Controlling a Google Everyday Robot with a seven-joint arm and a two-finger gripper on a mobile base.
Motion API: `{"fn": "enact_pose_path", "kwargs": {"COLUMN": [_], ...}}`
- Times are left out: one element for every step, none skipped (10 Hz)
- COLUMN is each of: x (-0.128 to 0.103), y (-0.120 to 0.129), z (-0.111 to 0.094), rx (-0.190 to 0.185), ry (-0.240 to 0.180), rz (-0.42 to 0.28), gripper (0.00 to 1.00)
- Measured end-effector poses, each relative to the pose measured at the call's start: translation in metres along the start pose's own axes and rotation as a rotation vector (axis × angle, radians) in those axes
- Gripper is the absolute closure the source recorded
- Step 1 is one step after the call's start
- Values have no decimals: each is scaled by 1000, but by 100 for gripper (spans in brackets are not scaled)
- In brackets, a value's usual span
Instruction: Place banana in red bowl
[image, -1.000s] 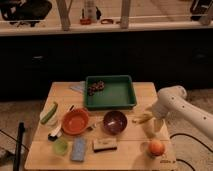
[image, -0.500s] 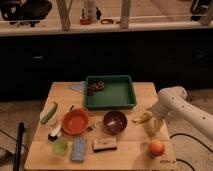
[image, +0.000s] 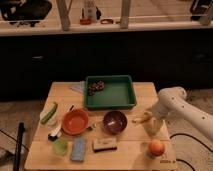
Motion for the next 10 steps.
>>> {"fn": "enact_pose_path", "kwargs": {"x": [-2,-4,-7,-10,-13,-17,-21,-25,-26,-27], "y": [0,0,1,0,-1,-1,-2,-2,-1,-1], "z": [-3,-4,-4,-5,-4,-2,-1,2,3,5], "rx": [5,6,5,5,2,-4,-10,-15,-17,-16], "ry": [-3,-7,-10,-14,-16,-19,-20,-21,-19,-19], "rz": [-5,-12,-23,-32,-43,-54,-66,-78,-85,-88], "gripper": [20,20,20,20,20,20,20,23,31,39]}}
